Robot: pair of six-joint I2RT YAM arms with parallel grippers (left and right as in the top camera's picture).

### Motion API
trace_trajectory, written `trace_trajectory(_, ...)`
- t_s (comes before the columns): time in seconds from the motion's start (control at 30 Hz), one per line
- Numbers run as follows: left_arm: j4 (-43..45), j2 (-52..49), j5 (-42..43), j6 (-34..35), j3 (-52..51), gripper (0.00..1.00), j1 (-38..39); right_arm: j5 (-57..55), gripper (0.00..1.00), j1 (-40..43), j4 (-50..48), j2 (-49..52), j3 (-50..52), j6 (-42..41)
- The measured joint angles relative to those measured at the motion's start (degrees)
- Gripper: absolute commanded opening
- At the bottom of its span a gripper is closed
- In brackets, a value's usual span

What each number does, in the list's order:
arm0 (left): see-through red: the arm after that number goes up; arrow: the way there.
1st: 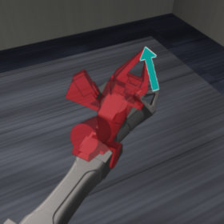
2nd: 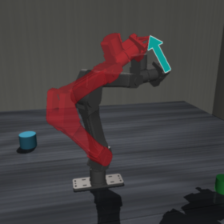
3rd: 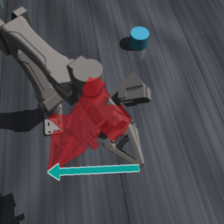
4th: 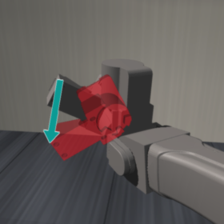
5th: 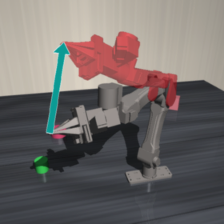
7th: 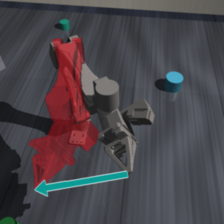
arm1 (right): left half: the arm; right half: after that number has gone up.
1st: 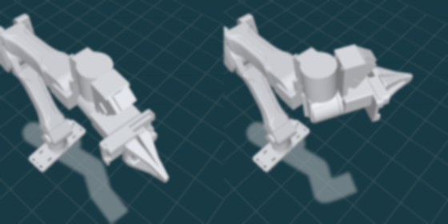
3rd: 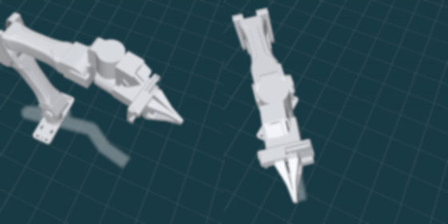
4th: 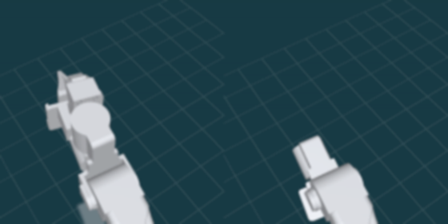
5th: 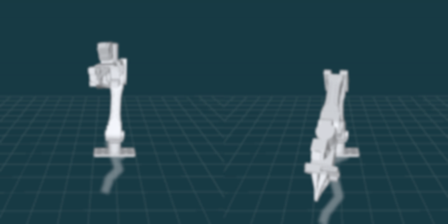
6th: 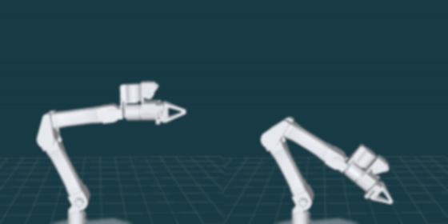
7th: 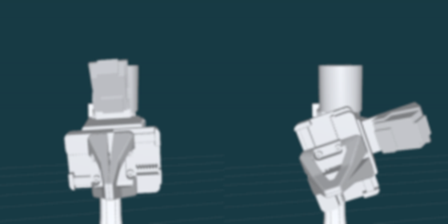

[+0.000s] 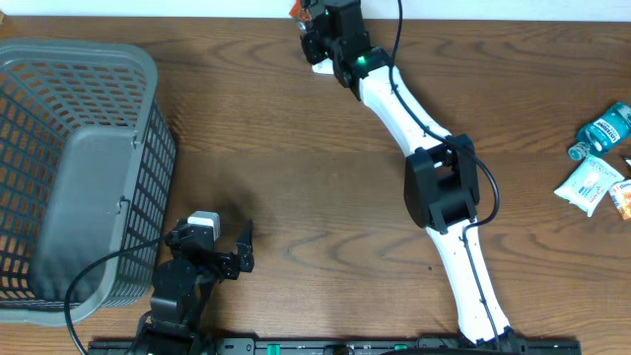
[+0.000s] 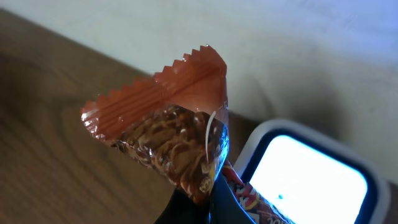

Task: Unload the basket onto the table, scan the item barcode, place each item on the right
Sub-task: 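Hold the candy bar up to the white scanner with the right gripper, then carry the candy bar to the right table edge and release it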

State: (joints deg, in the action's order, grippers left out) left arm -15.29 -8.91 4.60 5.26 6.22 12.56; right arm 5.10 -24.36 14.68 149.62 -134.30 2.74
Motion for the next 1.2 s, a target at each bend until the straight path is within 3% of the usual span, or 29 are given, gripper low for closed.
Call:
trace_trajectory(0.3, -0.02, 0.00, 0.00, 0.00, 0.00, 0.98, 0.00, -5.44, 0.01, 0.96, 18.29, -0.94, -0.79, 0.00)
trace_trajectory(0.5, 0.00, 0.00, 0.00, 0.00, 0.00, 0.98, 0.00, -16.59, 0.01, 4.09, 37.13, -5.86, -0.79, -0.66)
trace_trajectory(0.7, 0.00, 0.00, 0.00, 0.02, 0.00, 0.98, 0.00, -28.50, 0.01, 12.00, 48.39, -9.25, -1.05, -4.98)
trace_trajectory(0.93, 0.00, 0.00, 0.00, 0.00, 0.00, 0.98, 0.00, -38.07, 0.01, 26.08, 50.49, -9.25, 2.51, -8.44)
trace_trajectory(1.17, 0.00, 0.00, 0.00, 0.00, 0.00, 0.98, 0.00, -40.54, 0.01, 38.58, 48.04, -9.25, 7.54, -9.33)
trace_trajectory(1.2, 0.00, 0.00, 0.00, 0.00, 0.00, 0.98, 0.00, -40.48, 0.16, 39.87, 48.00, -9.25, 7.98, -9.44)
